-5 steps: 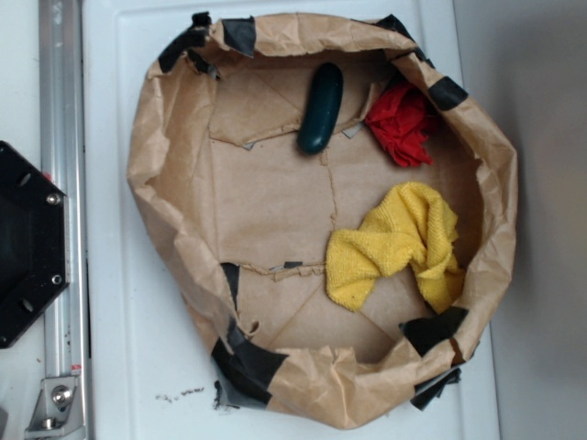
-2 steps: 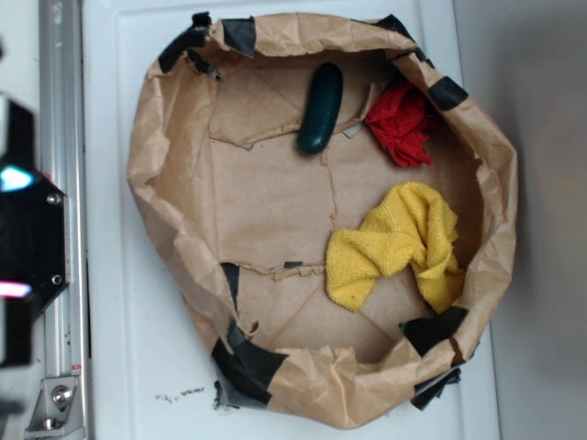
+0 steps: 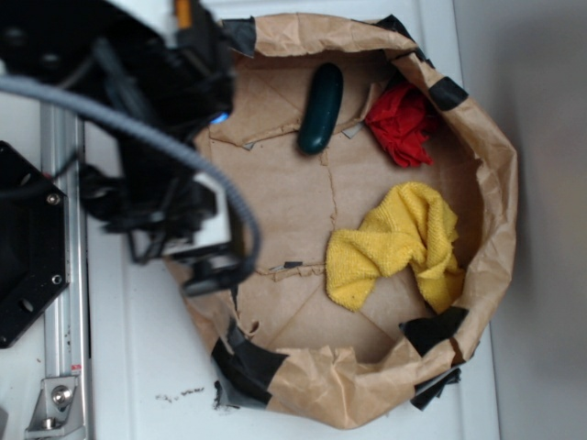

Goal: Grab the yellow cloth.

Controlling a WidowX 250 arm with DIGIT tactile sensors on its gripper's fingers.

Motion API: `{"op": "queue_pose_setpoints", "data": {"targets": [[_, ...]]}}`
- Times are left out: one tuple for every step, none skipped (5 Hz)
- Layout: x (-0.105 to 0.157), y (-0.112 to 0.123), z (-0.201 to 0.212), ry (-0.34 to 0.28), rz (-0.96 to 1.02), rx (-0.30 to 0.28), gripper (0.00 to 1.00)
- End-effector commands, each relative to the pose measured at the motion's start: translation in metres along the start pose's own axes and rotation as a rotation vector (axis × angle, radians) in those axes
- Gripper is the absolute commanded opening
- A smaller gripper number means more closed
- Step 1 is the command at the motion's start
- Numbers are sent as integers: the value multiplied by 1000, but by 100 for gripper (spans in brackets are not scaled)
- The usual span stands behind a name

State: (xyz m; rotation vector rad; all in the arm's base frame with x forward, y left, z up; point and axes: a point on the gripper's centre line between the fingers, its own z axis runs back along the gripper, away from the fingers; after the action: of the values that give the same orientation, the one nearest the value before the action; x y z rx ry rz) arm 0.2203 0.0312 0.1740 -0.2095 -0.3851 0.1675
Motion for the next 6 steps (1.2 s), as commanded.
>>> {"op": "queue_pose_setpoints", "data": {"targets": [[42, -18, -81, 66, -74, 93, 100], [44, -27, -126, 99, -127, 140, 100], [44, -33, -162, 103, -177, 142, 100], [43, -30, -181, 92, -210, 162, 100], [48, -16, -179, 71, -216, 220, 0], [58, -4, -169, 49, -225, 231, 0]]}}
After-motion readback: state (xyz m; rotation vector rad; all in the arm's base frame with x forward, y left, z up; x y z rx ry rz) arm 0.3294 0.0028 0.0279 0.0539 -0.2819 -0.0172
